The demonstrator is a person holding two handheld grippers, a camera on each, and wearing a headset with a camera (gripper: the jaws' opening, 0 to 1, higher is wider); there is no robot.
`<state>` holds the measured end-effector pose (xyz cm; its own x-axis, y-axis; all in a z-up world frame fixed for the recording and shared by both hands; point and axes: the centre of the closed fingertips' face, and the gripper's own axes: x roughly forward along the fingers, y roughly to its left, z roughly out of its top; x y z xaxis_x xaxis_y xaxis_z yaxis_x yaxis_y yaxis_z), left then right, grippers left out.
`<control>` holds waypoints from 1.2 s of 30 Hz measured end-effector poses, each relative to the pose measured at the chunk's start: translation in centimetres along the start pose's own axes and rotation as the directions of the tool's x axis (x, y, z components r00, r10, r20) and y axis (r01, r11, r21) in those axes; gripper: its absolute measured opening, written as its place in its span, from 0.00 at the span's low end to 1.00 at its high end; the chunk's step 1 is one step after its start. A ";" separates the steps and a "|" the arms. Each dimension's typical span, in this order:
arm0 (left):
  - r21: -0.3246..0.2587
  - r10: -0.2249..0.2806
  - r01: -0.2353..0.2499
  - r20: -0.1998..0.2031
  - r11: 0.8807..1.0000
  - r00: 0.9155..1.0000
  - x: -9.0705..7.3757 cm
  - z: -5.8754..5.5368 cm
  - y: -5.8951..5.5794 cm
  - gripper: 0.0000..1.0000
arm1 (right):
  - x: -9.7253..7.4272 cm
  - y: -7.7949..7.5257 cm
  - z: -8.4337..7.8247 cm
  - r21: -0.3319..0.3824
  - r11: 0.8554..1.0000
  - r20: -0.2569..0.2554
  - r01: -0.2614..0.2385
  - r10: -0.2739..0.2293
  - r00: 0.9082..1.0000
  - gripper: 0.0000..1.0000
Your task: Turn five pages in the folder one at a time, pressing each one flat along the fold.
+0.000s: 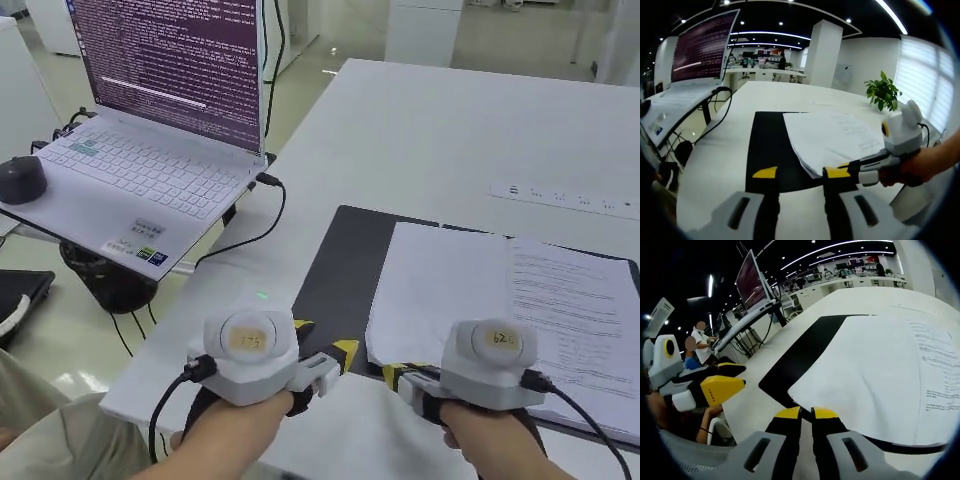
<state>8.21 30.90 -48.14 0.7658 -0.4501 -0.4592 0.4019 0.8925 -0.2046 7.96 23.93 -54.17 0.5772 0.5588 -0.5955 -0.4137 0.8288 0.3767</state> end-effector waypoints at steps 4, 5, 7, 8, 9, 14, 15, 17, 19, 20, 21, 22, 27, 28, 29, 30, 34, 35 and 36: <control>0.017 -0.024 0.024 -0.004 1.000 1.000 1.0 0.5 -1.1 0.33 | -1.2 -0.1 0.8 0.002 1.000 0.034 -0.002 0.002 0.999 0.00; 0.023 -0.031 0.031 -0.004 0.999 1.000 1.2 0.7 -1.4 0.33 | -1.6 -0.2 1.2 0.013 1.000 0.052 -0.002 0.001 0.999 0.00; 0.039 -0.050 0.050 -0.010 0.998 0.999 2.0 0.9 -2.3 0.33 | -2.4 -0.5 1.6 0.019 1.000 0.073 0.005 -0.006 0.997 0.00; 0.048 -0.057 0.057 -0.013 0.997 0.998 2.4 1.0 -2.6 0.33 | -2.7 -0.8 1.9 0.026 1.000 0.083 0.008 -0.010 0.997 0.00; 0.054 -0.069 0.070 -0.020 0.996 0.997 3.1 1.0 -3.1 0.33 | -3.0 -1.1 2.1 0.030 0.999 0.094 0.011 -0.014 0.995 0.00; 0.112 -0.096 0.104 -0.075 0.988 0.993 5.9 0.0 -5.0 0.33 | -5.1 -4.1 3.6 0.086 0.995 0.162 0.058 -0.072 0.984 0.00; 0.117 -0.097 0.107 -0.083 0.987 0.992 6.4 -0.2 -5.2 0.33 | -5.4 -4.7 3.8 0.099 0.993 0.171 0.067 -0.083 0.982 0.00; 0.129 -0.102 0.114 -0.098 0.985 0.990 7.2 -0.7 -5.7 0.34 | -6.2 -6.1 4.4 0.130 0.988 0.203 0.082 -0.107 0.973 0.00; 0.153 -0.087 0.107 -0.129 0.982 0.988 8.2 -1.6 -5.8 0.33 | -6.7 -7.5 4.8 0.156 0.984 0.230 0.088 -0.123 0.966 0.00; 0.158 -0.070 0.092 -0.137 0.983 0.988 8.7 -2.0 -5.7 0.33 | -6.8 -8.0 5.0 0.169 0.982 0.242 0.086 -0.126 0.962 0.00; 0.158 -0.056 0.080 -0.148 0.984 0.987 9.0 -2.4 -5.5 0.33 | -7.1 -8.7 5.3 0.182 0.979 0.259 0.088 -0.134 0.956 0.00; 0.158 -0.041 0.066 -0.152 0.985 0.988 9.3 -2.7 -5.3 0.33 | -7.3 -9.2 5.4 0.187 0.978 0.268 0.092 -0.141 0.953 0.00; 0.177 0.016 0.016 -0.175 0.984 0.985 9.9 -4.4 -4.6 0.33 | -7.6 -12.1 5.7 0.213 0.971 0.301 0.106 -0.168 0.939 0.00; 0.180 0.018 0.014 -0.174 0.984 0.985 9.9 -4.6 -4.6 0.33 | -7.5 -12.7 5.7 0.213 0.971 0.307 0.109 -0.173 0.936 0.00; 0.198 0.026 0.004 -0.149 0.980 0.988 9.9 -4.5 -4.5 0.33 | -7.3 -13.1 5.8 0.212 0.971 0.312 0.111 -0.175 0.934 0.00; 0.205 0.031 -0.001 -0.143 0.979 0.989 9.8 -4.6 -4.5 0.32 | -7.1 -13.6 5.8 0.208 0.971 0.314 0.115 -0.177 0.933 0.00; 0.210 0.034 -0.012 -0.098 0.978 0.995 9.6 -4.6 -4.4 0.32 | -5.9 -14.6 6.1 0.173 0.977 0.306 0.124 -0.173 0.936 0.00; 0.191 0.031 -0.015 -0.082 0.981 0.996 9.6 -4.6 -4.3 0.32 | -5.7 -14.7 6.2 0.166 0.978 0.305 0.124 -0.171 0.937 0.00; 0.195 0.029 -0.013 -0.078 0.981 0.997 9.6 -4.6 -4.2 0.32 | -5.5 -14.9 6.4 0.164 0.979 0.307 0.124 -0.170 0.936 0.00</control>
<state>11.54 22.92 -55.65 0.7359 -0.4206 -0.5307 0.4818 0.8759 -0.0261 15.46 8.70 -52.04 0.8269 0.3912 -0.4040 -0.2178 0.8851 0.4114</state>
